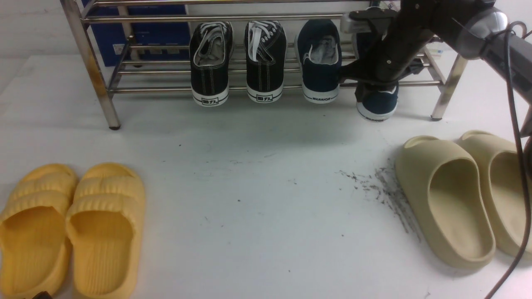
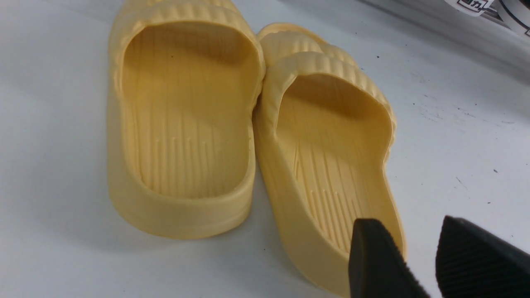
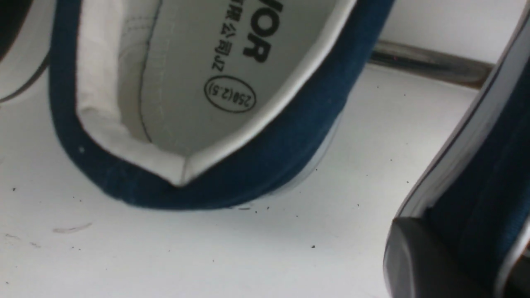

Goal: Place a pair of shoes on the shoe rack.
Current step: Use the right arm to put a shoe into the shoe rack

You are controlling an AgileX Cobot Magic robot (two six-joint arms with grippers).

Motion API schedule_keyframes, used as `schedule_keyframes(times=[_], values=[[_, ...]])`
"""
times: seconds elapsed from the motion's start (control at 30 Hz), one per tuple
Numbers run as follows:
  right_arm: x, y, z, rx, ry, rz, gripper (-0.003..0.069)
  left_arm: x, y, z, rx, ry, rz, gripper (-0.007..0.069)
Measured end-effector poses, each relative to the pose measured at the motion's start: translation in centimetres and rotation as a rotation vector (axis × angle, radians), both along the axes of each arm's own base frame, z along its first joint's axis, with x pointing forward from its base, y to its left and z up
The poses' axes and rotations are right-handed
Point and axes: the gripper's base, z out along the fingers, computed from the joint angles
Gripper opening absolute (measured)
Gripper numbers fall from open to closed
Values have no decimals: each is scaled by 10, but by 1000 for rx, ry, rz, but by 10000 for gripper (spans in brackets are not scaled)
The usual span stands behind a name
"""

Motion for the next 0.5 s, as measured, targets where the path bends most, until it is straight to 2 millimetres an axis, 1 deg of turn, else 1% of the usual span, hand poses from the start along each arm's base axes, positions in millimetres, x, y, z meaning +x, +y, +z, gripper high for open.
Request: schedule_keyframes(times=[0.27, 0.5], values=[[3, 1, 15, 6, -71, 18, 41, 0, 0, 0, 0, 0, 0, 239], [5, 0, 13, 7, -76, 15, 41, 0, 0, 0, 0, 0, 0, 239]])
